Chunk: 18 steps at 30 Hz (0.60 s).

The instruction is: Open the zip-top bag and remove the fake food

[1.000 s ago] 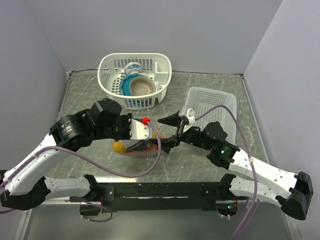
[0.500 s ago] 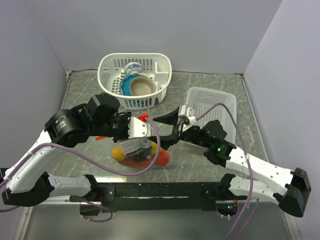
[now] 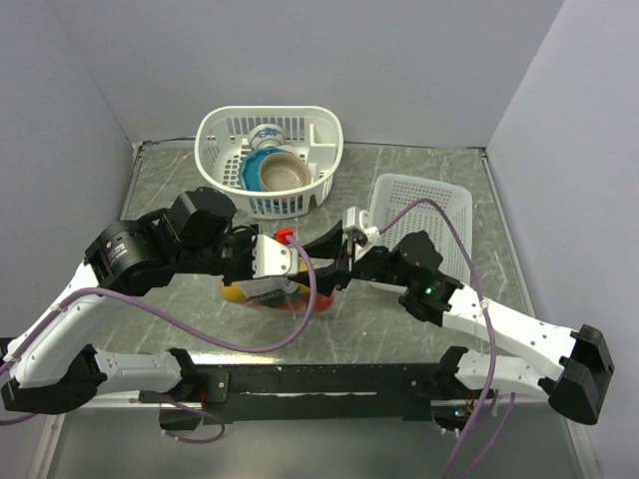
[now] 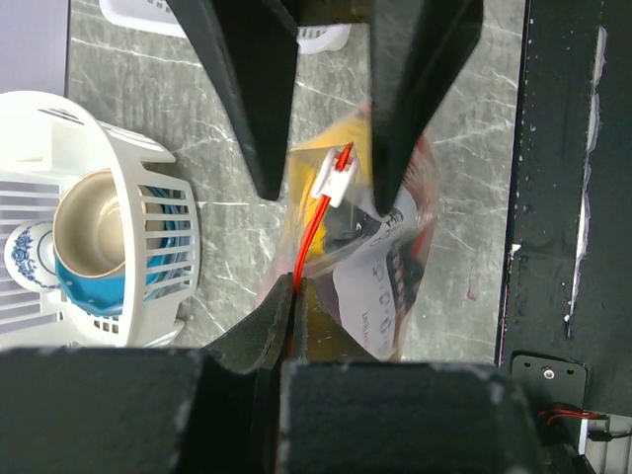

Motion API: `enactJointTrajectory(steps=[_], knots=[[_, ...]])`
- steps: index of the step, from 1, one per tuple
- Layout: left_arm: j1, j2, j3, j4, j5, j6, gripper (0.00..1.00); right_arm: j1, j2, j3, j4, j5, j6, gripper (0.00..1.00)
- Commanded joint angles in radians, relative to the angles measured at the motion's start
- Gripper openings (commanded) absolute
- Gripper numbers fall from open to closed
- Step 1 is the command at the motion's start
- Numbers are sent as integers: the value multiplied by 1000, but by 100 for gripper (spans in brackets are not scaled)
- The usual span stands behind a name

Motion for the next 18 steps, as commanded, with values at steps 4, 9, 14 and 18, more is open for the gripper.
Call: enactJointTrajectory(steps=[4, 9, 14, 18], knots=[[0, -40, -26, 68, -13, -19, 1, 3, 21, 70, -61, -216, 5, 69], [1, -53, -45, 74, -20, -18, 1, 3, -16, 54, -46, -190, 6, 76], [0, -47, -22, 70, -11, -27, 1, 2, 9, 57, -15, -155, 34, 63], [1, -54, -26, 70, -13, -33, 1, 2, 39, 69, -15, -140, 46, 32]])
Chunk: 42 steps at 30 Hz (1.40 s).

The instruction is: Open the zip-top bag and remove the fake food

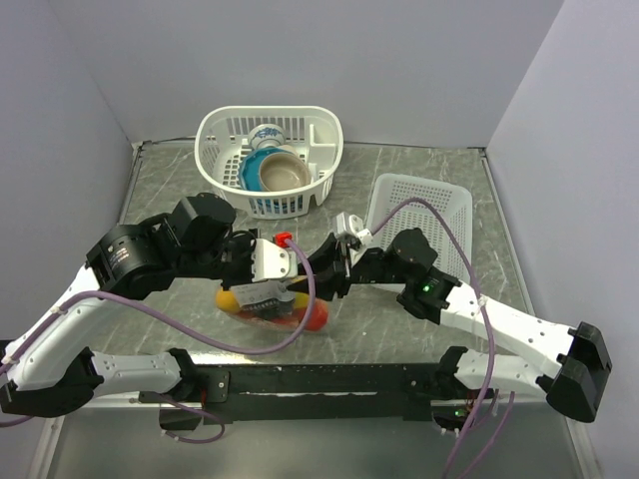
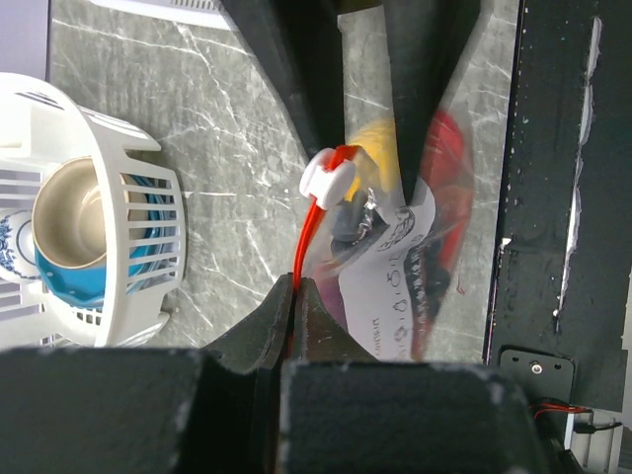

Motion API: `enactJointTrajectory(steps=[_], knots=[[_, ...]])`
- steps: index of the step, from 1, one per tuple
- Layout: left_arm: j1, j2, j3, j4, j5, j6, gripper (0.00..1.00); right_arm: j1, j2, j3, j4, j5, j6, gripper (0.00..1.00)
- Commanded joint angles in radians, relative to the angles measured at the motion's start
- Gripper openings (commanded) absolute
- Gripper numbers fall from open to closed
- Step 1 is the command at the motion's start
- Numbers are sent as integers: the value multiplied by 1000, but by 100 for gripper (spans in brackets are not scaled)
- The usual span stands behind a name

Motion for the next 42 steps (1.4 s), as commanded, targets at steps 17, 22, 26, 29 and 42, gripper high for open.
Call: enactJointTrajectory(steps=[17, 22, 26, 29, 42], knots=[[2, -36, 8, 55, -7, -15, 1, -5, 67, 106, -10, 11, 28, 11], [2, -52, -21, 58, -22, -14, 1, -26, 48, 106, -46, 17, 11, 0], [5, -61, -22, 63, -15, -26, 7, -61, 12, 86, -55, 4, 1, 0], [5, -40, 1, 68, 51, -55, 36, -63, 28, 115, -92, -14, -6, 0], [3, 49, 57, 117, 238, -96, 41, -54, 97, 202, -142, -88, 22, 0]])
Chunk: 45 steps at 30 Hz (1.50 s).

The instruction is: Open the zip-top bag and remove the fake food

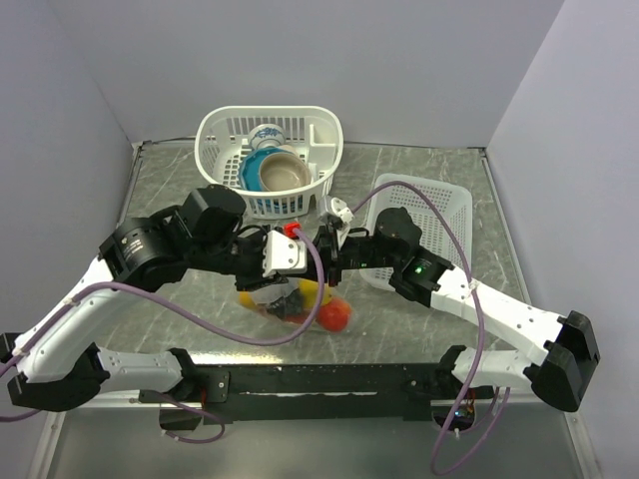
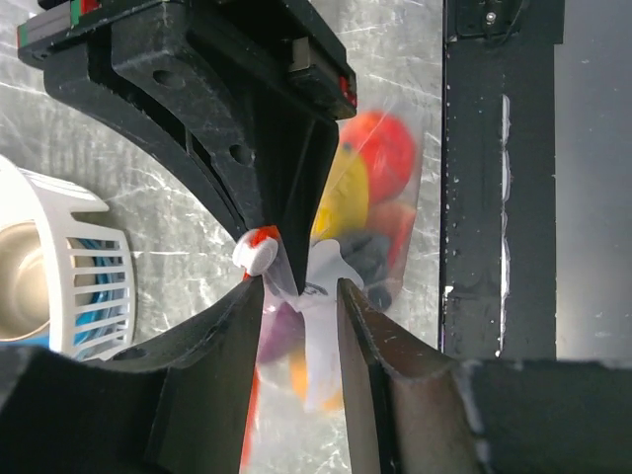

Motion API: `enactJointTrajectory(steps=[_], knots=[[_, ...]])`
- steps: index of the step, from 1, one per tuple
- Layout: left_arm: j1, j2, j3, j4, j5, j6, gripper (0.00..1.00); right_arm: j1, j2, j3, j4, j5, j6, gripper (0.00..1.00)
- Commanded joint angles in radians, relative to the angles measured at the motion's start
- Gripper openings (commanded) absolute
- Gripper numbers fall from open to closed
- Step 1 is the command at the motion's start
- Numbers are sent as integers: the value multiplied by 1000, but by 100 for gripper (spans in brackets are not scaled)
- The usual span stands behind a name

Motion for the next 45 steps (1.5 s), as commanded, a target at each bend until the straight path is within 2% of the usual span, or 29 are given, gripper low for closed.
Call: enactJointTrajectory(steps=[1, 4, 15, 30, 33, 40, 45], knots=[[-1, 2, 36, 57, 74, -15, 38, 6, -9, 66, 34, -33, 3, 0], [-1, 5, 54, 48, 88, -6, 30, 6, -11, 71, 24, -36, 1, 0], [-1, -4, 34, 107, 27, -4, 37, 15, 17, 95, 0, -63, 6, 0], [-1, -32, -43, 95, -12, 40, 31, 15, 22, 109, -34, -70, -6, 0], [-3, -30, -46, 92, -13, 44, 28, 15, 28, 114, -37, -73, -2, 0], [-1, -30, -41, 84, -18, 59, 8, 15, 25, 112, -32, -74, 3, 0], [-1, -38, -53, 74, -28, 70, 5, 13, 14, 109, -34, -76, -2, 0]])
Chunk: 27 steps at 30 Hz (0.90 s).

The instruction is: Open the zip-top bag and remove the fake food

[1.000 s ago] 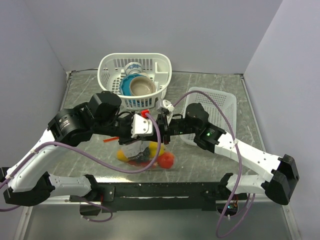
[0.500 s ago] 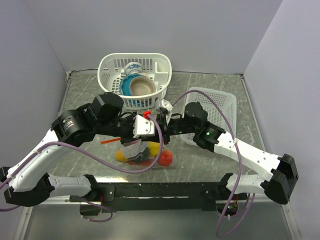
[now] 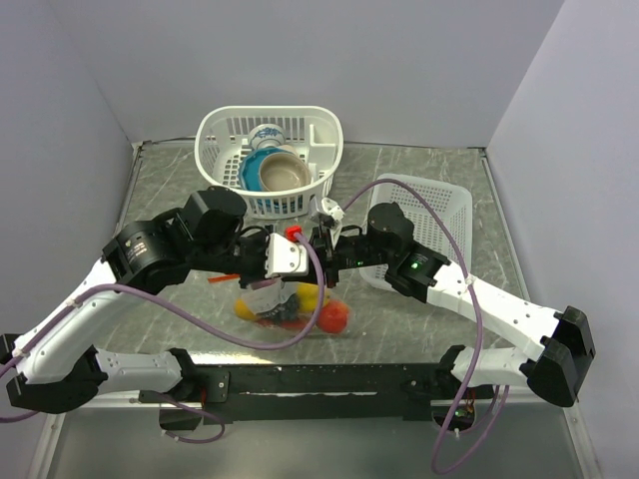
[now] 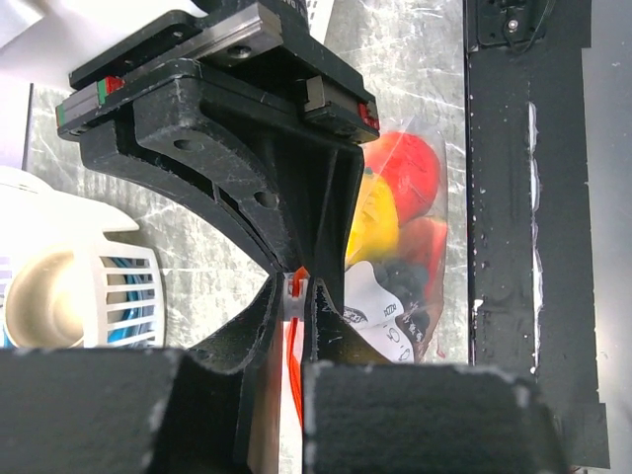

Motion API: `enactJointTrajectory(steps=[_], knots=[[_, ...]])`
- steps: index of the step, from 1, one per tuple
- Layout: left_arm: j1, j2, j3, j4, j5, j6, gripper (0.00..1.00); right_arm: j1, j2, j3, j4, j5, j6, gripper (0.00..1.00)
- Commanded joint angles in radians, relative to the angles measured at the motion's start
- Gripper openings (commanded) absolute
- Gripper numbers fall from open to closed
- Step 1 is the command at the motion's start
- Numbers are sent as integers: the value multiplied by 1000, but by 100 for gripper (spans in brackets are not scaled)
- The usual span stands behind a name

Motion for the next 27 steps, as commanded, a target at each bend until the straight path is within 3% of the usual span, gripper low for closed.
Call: enactJointTrajectory(steps=[1, 10, 15, 18, 27], knots=[[-2, -27, -12, -1, -23, 21, 5, 6, -26, 55, 56, -22, -3, 0], [31, -101, -219, 70, -151, 79, 2, -17, -80, 76, -1, 6, -47, 0], [84, -89, -184, 53, -126, 87, 2, -44, -112, 56, -16, 17, -57, 0], [165, -83, -176, 25, -104, 130, 2, -70, -136, 46, -10, 26, -58, 0], [587, -43, -282, -33, 41, 329, 2, -181, -172, -20, 138, 176, 8, 0]])
